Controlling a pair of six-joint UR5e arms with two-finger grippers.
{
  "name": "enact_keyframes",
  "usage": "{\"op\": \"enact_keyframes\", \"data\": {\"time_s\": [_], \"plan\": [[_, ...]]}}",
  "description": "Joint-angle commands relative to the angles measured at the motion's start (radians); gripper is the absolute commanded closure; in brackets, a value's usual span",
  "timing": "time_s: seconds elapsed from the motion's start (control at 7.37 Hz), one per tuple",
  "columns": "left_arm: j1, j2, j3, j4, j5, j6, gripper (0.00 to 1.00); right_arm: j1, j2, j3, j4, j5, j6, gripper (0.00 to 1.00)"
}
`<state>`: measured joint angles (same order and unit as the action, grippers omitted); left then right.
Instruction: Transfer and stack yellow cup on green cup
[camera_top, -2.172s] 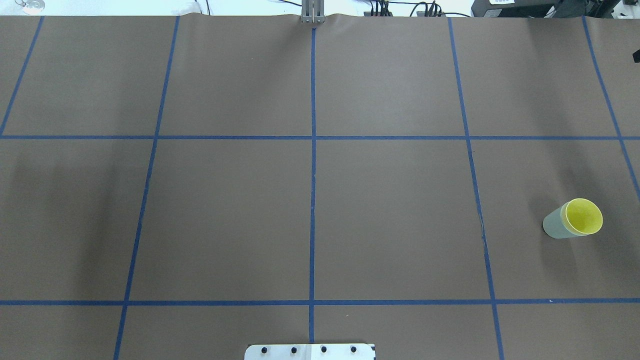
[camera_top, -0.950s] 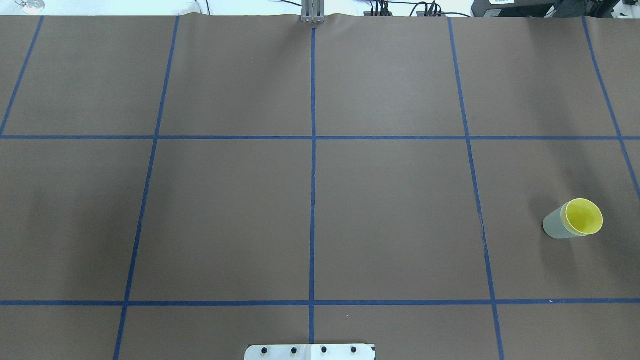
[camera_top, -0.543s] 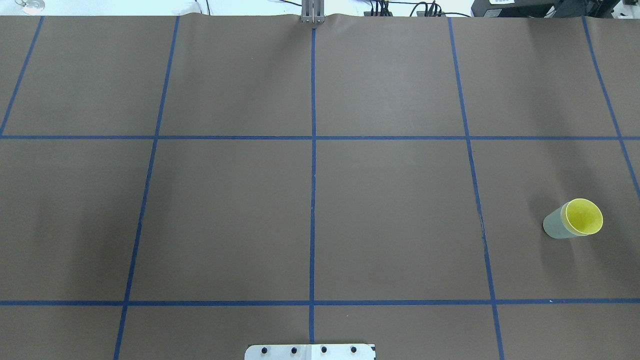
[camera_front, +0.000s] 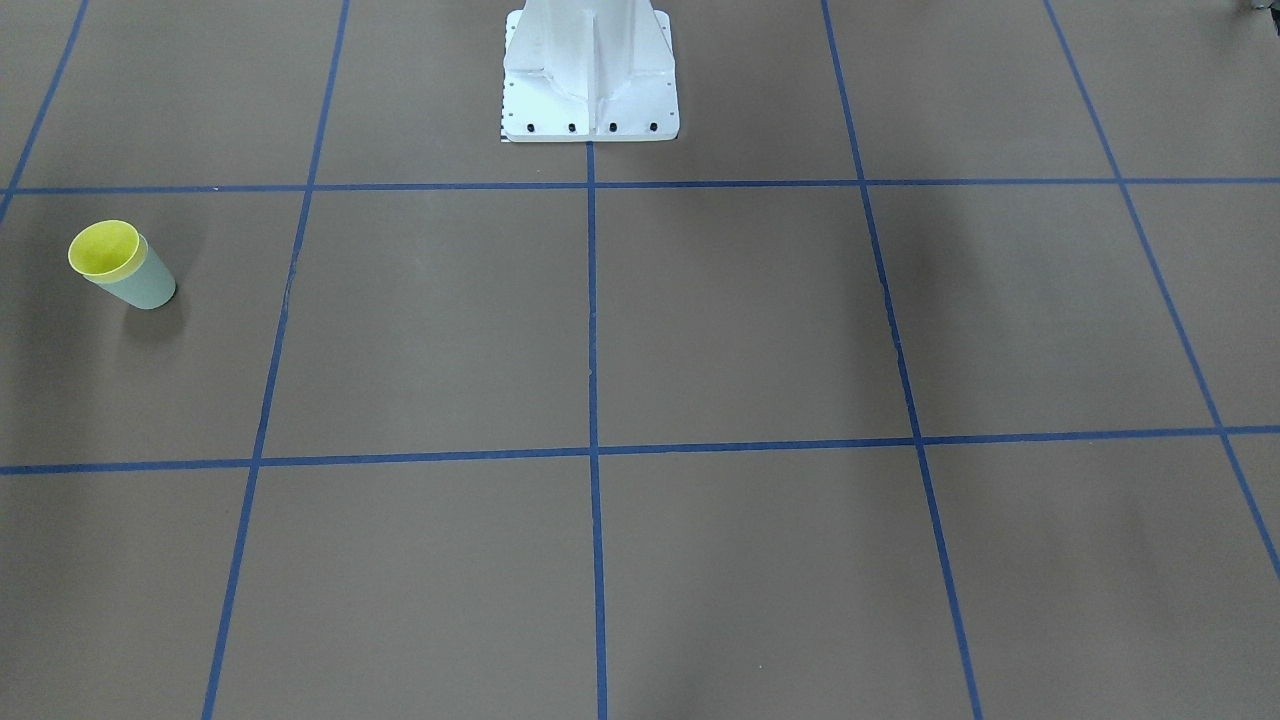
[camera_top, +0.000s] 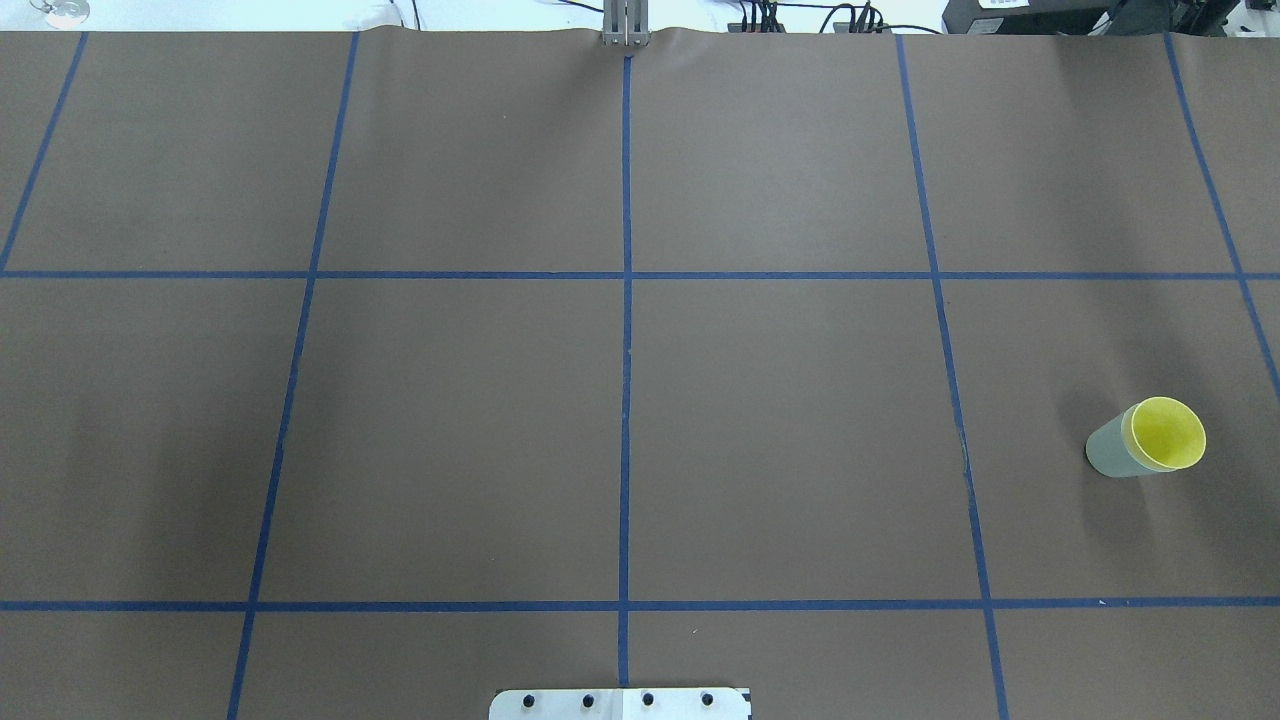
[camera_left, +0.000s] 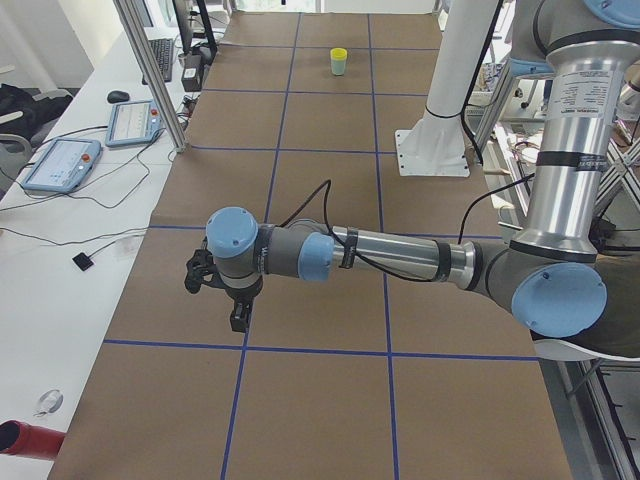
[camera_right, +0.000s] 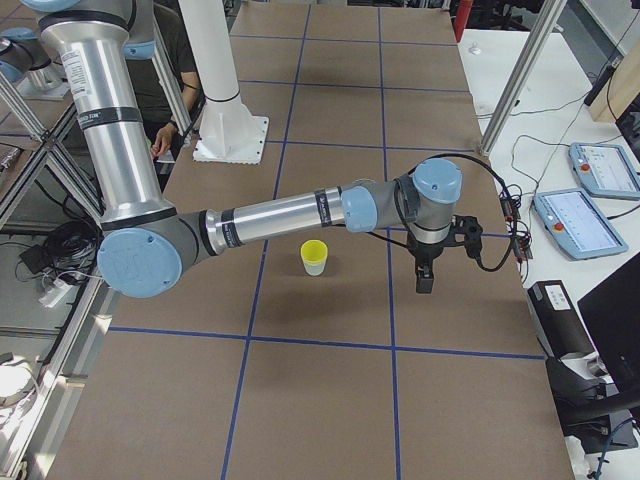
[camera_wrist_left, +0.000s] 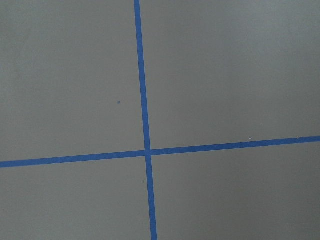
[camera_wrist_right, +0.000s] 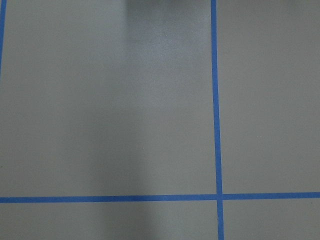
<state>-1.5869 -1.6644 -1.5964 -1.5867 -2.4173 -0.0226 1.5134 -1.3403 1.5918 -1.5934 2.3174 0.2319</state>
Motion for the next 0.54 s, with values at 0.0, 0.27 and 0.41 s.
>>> {"op": "enact_keyframes", "data": {"time_s": [0.0, 0.27, 0.41], "plan": [[0.001, 0.023, -0.005, -0.002, 0.001, -0.008, 0.0, -0.001, -0.029, 0.004, 0.01, 0.002, 0.001, 0.0], [-0.001, 0.035, -0.008, -0.042, 0.001, -0.008, 0.0, 0.001, -0.048, 0.007, 0.013, 0.002, 0.001, 0.0], [-0.001, 0.037, -0.005, -0.042, 0.009, -0.007, 0.0, -0.001, -0.054, 0.007, 0.013, 0.002, 0.003, 0.0]]}}
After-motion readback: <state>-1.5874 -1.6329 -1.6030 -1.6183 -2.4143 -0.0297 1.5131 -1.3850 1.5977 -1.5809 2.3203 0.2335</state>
